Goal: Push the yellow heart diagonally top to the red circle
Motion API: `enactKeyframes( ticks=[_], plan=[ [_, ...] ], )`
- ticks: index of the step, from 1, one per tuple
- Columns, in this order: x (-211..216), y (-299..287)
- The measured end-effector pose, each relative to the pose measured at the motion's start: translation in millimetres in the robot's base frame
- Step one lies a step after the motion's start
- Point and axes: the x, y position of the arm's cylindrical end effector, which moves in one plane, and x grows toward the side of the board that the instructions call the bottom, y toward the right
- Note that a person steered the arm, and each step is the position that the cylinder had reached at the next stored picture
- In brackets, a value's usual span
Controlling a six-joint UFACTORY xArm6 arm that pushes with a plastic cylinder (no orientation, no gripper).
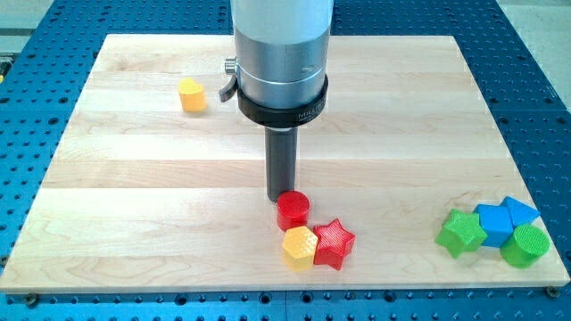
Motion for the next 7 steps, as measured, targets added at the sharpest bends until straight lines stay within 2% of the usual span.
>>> enactKeyframes(
  ticks=[1,2,3,4,5,6,7],
  plan=[
    [-1.5,7.2],
    [-68.8,16.4],
    [-161.6,19.5],
    [-232.2,-16.7],
    [-261.9,-77.6],
    [-220.2,-141.0],
    [-145.9,-159.7]
  ],
)
